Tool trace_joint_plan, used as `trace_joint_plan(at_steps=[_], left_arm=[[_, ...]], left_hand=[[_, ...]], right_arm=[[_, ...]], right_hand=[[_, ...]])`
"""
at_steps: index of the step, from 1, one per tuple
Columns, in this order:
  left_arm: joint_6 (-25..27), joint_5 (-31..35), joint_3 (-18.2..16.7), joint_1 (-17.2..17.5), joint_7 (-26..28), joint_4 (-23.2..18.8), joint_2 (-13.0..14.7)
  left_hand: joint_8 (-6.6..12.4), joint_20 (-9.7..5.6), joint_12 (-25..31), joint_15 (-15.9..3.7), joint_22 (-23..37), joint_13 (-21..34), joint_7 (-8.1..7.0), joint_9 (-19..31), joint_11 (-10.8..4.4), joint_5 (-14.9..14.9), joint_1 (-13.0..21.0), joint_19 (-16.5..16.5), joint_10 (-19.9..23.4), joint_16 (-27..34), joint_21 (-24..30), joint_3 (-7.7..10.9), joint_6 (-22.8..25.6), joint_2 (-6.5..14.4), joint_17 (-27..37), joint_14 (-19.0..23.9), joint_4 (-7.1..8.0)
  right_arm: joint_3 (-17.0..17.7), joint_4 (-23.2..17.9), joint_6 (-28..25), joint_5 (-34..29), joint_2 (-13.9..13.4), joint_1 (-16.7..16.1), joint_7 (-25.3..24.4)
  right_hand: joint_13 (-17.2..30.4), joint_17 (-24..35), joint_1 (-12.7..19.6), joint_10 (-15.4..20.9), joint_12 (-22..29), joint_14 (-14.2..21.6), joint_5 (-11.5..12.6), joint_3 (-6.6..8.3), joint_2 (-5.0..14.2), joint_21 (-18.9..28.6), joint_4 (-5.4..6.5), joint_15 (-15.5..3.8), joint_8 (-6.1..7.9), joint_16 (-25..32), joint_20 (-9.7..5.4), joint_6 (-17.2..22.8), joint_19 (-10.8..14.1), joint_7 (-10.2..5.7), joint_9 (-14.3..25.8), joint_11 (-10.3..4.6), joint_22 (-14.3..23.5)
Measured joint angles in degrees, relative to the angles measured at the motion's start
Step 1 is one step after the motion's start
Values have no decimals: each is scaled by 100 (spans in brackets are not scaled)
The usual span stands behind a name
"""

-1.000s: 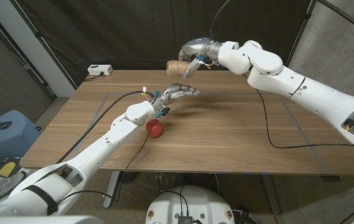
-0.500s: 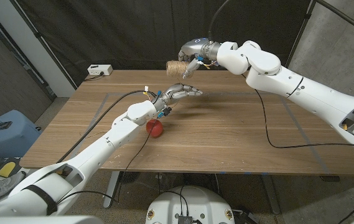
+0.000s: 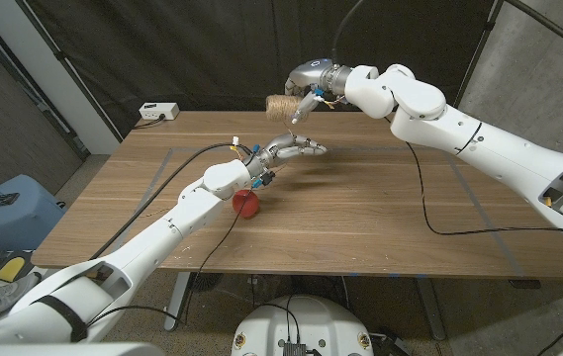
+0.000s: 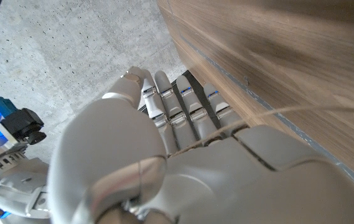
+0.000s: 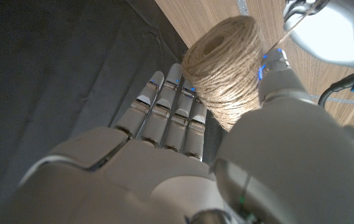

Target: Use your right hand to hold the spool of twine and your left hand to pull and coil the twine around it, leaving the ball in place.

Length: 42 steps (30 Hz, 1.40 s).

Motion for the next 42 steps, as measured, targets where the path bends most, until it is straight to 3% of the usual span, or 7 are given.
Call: trace_joint_plan(at_steps=[11, 42], left_arm=[[12, -54, 23, 5, -128, -74, 67], [133, -116, 48, 21, -242, -360, 229]], left_hand=[[-86, 50, -56, 117, 0, 76, 51, 13, 52, -44, 0, -51, -197, -39, 0, -122, -194, 0, 0, -119, 10], [-49, 59, -29, 74, 0, 216, 51, 12, 10, -44, 0, 2, -69, 0, -32, -181, -88, 0, 27, -31, 23]], right_arm=[[-33, 193, -70, -13, 71, 71, 35], [-138, 567, -91, -1, 192, 220, -5]], right_hand=[[-2, -1, -13, 2, -32, 0, -1, -17, 13, 0, 16, 0, -1, -28, 0, -9, 0, -9, 0, -2, 0], [32, 27, -10, 49, -29, 23, 0, -32, 11, 0, 16, -23, -1, -45, 0, 4, 0, 4, 5, 12, -1]])
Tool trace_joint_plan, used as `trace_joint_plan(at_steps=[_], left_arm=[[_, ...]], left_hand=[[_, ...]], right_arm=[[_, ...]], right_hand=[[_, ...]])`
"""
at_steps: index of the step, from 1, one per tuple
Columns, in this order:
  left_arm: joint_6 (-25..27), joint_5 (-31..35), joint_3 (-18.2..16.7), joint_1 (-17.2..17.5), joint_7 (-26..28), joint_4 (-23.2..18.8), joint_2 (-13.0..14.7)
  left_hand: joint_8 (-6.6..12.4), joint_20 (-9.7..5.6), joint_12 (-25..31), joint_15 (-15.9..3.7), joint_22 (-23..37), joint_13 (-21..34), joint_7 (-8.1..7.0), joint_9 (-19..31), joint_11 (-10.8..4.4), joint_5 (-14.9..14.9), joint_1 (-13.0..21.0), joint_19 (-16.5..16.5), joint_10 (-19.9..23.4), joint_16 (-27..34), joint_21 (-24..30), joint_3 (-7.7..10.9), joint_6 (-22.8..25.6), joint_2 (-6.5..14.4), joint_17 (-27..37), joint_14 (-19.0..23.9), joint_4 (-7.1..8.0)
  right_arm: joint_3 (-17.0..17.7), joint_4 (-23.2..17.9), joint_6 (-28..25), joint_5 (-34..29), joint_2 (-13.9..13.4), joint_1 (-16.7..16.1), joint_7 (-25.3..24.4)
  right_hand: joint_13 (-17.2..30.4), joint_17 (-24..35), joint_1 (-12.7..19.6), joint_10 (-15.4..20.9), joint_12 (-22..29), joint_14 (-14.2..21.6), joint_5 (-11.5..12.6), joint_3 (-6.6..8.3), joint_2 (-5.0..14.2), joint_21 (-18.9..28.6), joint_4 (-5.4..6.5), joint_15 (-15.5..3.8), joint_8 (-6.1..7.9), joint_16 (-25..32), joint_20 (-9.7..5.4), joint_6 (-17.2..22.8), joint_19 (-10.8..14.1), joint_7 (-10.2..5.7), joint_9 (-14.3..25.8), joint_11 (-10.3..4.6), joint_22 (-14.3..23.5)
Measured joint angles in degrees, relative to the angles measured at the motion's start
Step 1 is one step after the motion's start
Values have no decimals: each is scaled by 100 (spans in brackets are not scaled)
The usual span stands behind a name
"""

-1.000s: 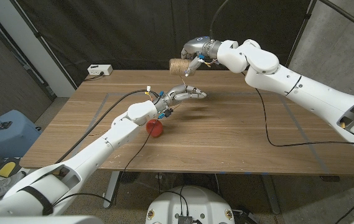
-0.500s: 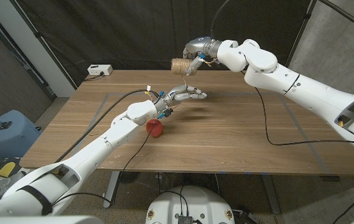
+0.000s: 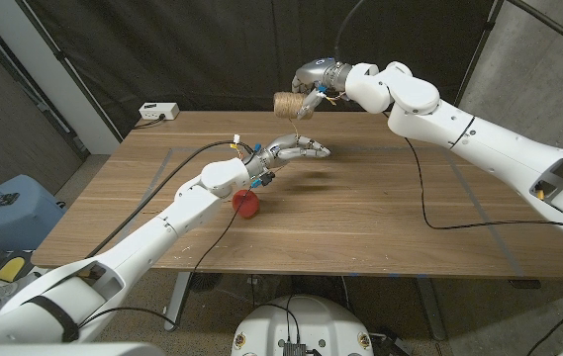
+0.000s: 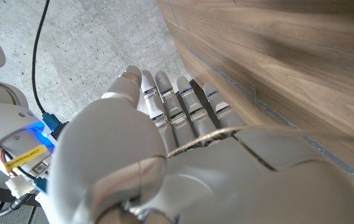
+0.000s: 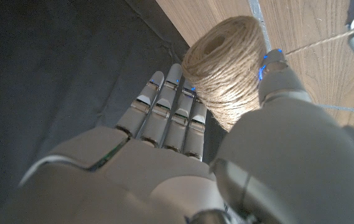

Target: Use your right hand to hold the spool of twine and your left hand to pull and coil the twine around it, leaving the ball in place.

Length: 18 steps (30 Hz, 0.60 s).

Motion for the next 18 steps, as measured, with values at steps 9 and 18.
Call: trace_joint_plan(at_steps=[9, 18], left_arm=[[39, -31, -28, 29, -18, -160, 71], [131, -48, -70, 39, -21, -362, 152]], left_hand=[[0, 0, 0, -10, 30, 27, -9, 0, 30, 0, 30, 0, 32, 0, 0, 0, 50, 30, -16, 28, 0], [46, -22, 45, -40, 30, 58, -19, -1, -10, 0, 53, 84, 134, 0, 32, 1, 165, 53, -16, 141, 0]], right_arm=[[-23, 122, 0, 0, 33, 34, -21], [-69, 189, 1, -34, 51, 51, -62]], right_hand=[[1, 0, 8, 0, -3, 29, 0, 0, -8, 0, 0, -8, 0, 0, 0, -1, 0, -1, 0, 0, 0], [-26, 26, 17, 22, -7, 81, -1, -8, -17, 0, -8, -18, -1, 0, -31, 23, 32, 22, 0, 20, 0]])
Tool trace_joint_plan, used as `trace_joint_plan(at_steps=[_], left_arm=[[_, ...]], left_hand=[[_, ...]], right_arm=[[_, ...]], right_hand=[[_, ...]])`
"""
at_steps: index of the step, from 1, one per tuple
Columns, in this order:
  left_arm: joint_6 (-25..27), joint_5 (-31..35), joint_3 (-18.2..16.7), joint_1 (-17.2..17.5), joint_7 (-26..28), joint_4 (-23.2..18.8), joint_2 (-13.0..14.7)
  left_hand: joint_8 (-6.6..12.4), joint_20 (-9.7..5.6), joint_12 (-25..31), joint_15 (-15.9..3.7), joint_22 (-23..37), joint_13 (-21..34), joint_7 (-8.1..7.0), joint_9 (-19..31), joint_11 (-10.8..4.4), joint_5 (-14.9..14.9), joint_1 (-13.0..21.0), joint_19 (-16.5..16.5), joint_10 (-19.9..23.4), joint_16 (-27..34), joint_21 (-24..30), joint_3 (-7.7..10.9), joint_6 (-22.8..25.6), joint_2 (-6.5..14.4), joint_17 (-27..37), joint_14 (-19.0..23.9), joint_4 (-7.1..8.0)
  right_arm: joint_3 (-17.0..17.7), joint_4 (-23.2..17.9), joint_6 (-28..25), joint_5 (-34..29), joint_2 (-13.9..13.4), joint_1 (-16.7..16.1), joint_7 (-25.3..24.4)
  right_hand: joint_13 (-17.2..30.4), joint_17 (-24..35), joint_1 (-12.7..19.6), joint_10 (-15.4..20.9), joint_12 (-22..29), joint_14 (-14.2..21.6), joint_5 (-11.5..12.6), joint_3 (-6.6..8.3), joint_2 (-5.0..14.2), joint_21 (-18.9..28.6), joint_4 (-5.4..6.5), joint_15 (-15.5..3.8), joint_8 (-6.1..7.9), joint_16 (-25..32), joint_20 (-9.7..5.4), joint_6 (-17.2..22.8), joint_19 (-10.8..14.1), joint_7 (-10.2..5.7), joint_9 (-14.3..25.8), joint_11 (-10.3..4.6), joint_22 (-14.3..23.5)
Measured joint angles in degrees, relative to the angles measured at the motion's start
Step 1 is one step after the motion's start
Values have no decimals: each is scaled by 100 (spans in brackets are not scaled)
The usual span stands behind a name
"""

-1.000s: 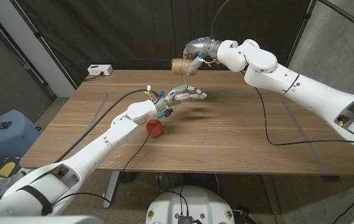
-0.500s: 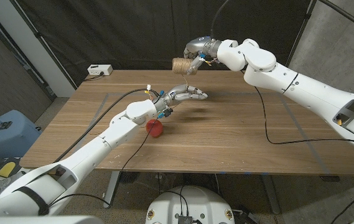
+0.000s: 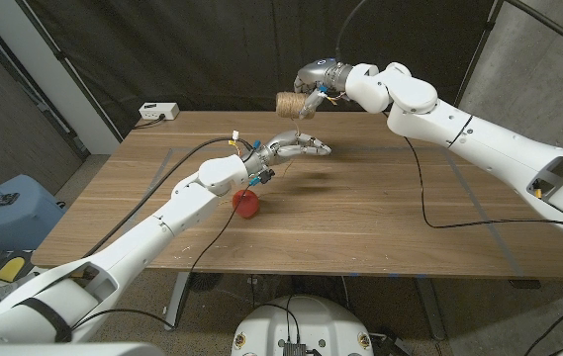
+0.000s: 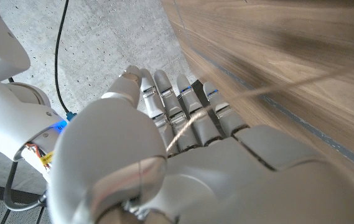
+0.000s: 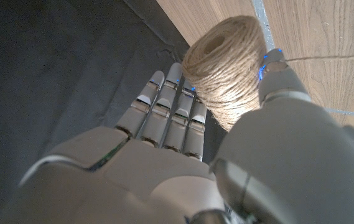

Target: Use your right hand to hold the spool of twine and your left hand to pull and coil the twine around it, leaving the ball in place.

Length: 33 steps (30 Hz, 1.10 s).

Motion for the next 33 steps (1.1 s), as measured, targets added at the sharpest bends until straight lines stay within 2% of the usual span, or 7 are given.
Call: trace_joint_plan(at_steps=[9, 11, 18, 33], left_arm=[[79, -21, -21, 0, -28, -182, 82], [88, -34, -23, -2, -62, -215, 101], [90, -58, -24, -31, -155, -270, 141], [98, -104, -24, -37, -235, -424, 208]], left_hand=[[0, 1, 0, 0, 0, 35, -2, 0, -17, 0, 0, -1, 17, 0, 0, 0, -4, 0, 1, 0, 0], [-19, 1, -46, 5, -1, 54, 4, 0, 53, 0, 0, -1, -57, -6, 0, -34, -125, 0, 8, -6, -34], [-116, 34, -114, 103, -1, 104, 60, -1, 122, -33, 5, -35, -230, -50, 0, -104, -311, -55, 43, -147, -7], [-117, 64, -113, 123, -2, 133, 60, -1, 123, -54, -24, -65, -229, -50, 0, -182, -311, -84, 69, -167, 23]], right_arm=[[-47, 49, 2, -53, 30, 10, -4], [-58, 71, 1, -63, 41, 11, -4], [-75, 128, -33, -72, 62, 15, -5], [-78, 230, -157, -71, 66, 18, -1]], right_hand=[[8, 0, 23, 25, -5, 0, -1, 0, -23, 0, 0, 0, 28, 0, 1, 19, 0, 19, 0, -21, 0], [26, 0, 23, 24, -21, 0, -1, -7, -23, 0, -7, 0, 28, 0, 0, 19, 0, 19, 0, -22, 0], [30, -1, 20, 24, -25, -1, -4, -7, -20, 0, -7, 0, 28, -33, 1, 19, -1, 19, 0, -22, 0], [28, -3, 4, 33, -49, -1, 1, -16, -4, 0, 1, 1, 21, -77, 22, 17, 21, 17, 0, -31, 0]])
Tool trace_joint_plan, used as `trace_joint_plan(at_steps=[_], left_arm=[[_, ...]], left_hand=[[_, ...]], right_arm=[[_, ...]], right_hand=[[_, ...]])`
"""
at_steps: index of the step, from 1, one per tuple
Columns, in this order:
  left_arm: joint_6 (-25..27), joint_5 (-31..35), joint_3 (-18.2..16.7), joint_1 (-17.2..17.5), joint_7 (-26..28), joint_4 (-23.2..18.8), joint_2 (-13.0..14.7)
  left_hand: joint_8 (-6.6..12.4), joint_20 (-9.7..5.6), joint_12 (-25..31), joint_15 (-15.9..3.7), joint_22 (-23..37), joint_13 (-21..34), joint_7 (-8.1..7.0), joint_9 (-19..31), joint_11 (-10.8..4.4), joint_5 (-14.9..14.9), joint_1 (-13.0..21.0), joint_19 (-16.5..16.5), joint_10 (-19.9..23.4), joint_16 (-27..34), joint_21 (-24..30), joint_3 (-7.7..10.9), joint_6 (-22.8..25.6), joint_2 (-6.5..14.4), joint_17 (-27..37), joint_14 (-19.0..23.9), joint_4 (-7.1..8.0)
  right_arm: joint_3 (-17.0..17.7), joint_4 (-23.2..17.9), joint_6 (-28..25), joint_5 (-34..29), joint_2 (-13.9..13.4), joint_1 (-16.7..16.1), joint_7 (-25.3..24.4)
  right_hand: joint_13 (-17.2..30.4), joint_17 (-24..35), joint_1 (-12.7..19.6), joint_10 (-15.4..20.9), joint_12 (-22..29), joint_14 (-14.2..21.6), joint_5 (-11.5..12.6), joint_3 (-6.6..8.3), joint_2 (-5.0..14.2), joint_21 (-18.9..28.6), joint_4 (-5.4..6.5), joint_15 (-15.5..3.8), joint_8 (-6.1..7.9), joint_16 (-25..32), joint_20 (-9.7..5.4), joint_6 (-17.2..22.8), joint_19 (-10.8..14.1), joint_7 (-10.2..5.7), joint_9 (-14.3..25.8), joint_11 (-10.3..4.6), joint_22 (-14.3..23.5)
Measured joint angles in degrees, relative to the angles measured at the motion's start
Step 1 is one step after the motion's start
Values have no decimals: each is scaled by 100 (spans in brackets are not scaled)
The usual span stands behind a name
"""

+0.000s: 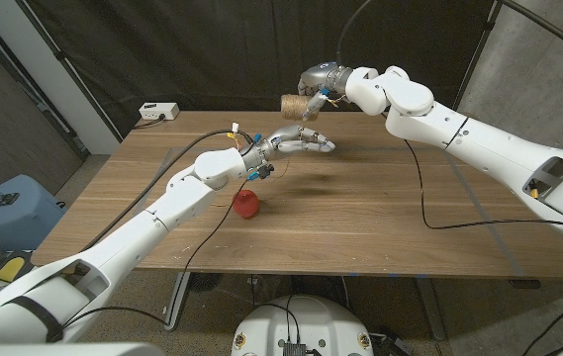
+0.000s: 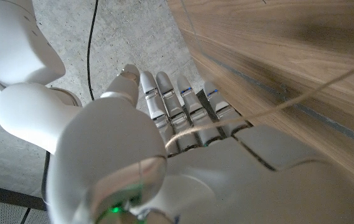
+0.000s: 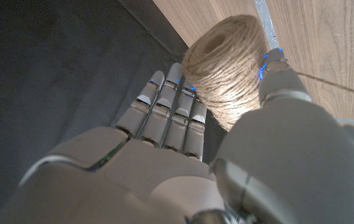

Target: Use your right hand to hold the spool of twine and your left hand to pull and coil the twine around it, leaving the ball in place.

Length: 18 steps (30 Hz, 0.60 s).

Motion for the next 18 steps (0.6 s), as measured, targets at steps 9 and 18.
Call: trace_joint_plan(at_steps=[9, 18], left_arm=[[15, -23, -4, 12, -18, -82, 28], [15, -50, -36, 11, -45, -172, 57]], left_hand=[[0, 0, 0, 0, -1, 27, 13, 0, -32, 0, 0, 0, 33, 0, 0, 0, 32, 0, 0, 0, 0], [0, 0, 1, -33, -1, 53, 1, 0, -10, 1, 0, 0, 54, 16, 0, 1, 106, 0, -1, 33, 0]], right_arm=[[-5, 71, -45, 5, -2, 0, -10], [-30, 130, -62, 7, -2, -20, -57]], right_hand=[[-10, 2, -8, 2, 14, 41, -1, -8, 8, 0, -8, -20, -17, 0, -21, -1, 21, -1, 0, -2, 0], [-9, 29, -8, 25, 14, 95, 21, -8, 8, 0, -8, -14, -31, 0, -42, 1, 42, 1, 0, 14, 0]])
